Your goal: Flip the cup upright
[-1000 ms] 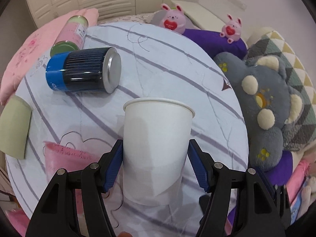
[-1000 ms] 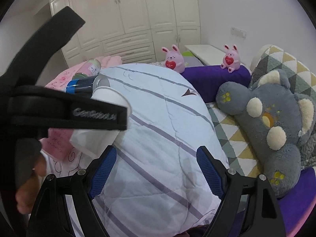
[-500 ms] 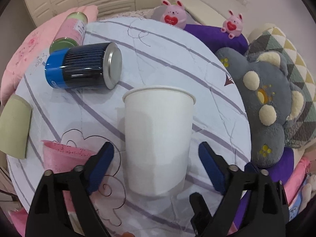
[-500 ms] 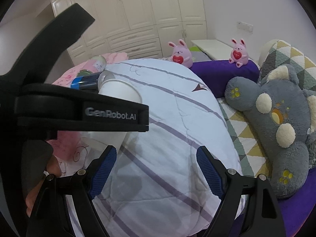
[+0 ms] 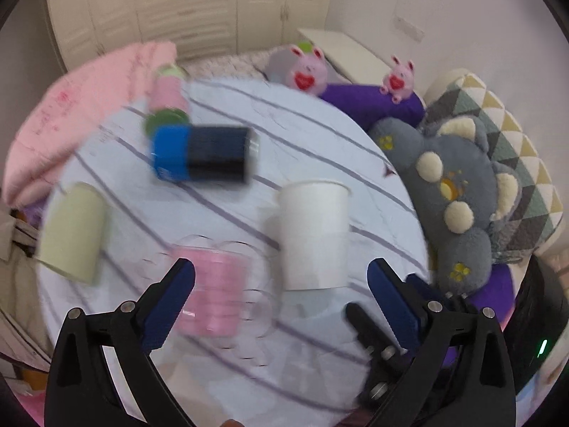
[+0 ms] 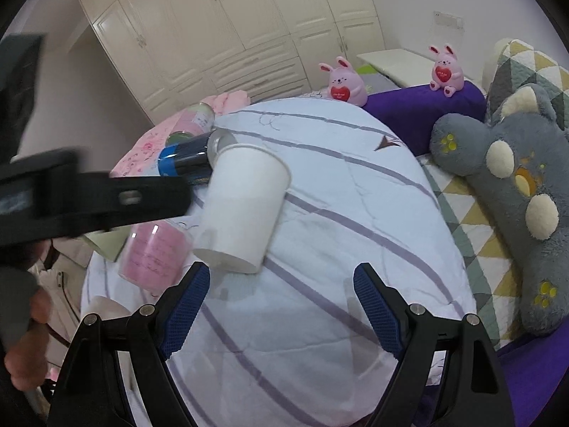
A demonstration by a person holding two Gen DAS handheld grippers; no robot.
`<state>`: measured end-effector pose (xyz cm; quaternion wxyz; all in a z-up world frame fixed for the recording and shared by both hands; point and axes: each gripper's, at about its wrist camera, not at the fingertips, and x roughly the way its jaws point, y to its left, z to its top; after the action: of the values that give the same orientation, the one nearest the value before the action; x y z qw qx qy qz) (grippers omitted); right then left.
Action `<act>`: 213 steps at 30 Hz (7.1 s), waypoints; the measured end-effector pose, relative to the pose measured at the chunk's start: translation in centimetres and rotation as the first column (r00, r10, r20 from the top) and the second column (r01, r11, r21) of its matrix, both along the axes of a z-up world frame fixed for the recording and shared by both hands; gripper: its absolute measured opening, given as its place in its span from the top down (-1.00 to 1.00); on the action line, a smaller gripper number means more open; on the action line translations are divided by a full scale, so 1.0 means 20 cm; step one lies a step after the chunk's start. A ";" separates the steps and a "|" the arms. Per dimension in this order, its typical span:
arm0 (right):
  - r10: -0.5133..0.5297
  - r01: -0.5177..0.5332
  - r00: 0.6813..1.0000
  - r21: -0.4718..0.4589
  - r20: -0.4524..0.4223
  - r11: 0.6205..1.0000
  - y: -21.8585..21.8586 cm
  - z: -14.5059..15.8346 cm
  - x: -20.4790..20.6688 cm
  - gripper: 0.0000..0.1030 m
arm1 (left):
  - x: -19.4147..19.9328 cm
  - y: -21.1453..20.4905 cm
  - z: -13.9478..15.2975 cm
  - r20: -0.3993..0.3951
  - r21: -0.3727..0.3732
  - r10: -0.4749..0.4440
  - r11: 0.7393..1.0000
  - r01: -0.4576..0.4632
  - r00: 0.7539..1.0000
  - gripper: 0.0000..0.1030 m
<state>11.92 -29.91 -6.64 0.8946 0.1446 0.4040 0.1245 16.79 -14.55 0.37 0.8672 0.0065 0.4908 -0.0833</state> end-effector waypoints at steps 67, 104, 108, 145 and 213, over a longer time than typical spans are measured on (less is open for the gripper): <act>0.100 -0.092 0.993 -0.117 0.058 0.989 0.23 0.10 0.39 -0.44 | 0.14 0.12 -0.22 -0.048 0.151 -0.105 0.982 0.111 0.993 -0.95; 0.082 0.006 0.955 -0.296 0.286 0.955 0.44 0.54 -0.58 -0.60 | -0.82 0.48 0.15 0.319 0.038 0.114 0.990 -0.132 0.941 -0.95; 0.074 0.016 0.953 -0.293 0.293 0.956 0.45 0.53 -0.66 -0.60 | -0.90 0.51 0.16 0.356 0.020 0.119 0.991 -0.134 0.927 -0.95; 0.041 0.117 0.885 -0.307 0.464 0.945 0.49 0.56 -0.89 -0.60 | -1.12 0.51 0.25 0.562 -0.023 0.139 0.988 -0.152 0.815 -0.99; 0.038 0.114 0.883 -0.293 0.468 0.949 0.45 0.55 -0.87 -0.60 | -1.08 0.47 0.22 0.568 0.025 0.109 0.988 -0.150 0.816 -0.99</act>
<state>-5.46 -20.82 4.32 0.9792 -0.0248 0.1880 0.0727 -4.83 -5.18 4.82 0.9765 0.0269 0.2139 -0.0017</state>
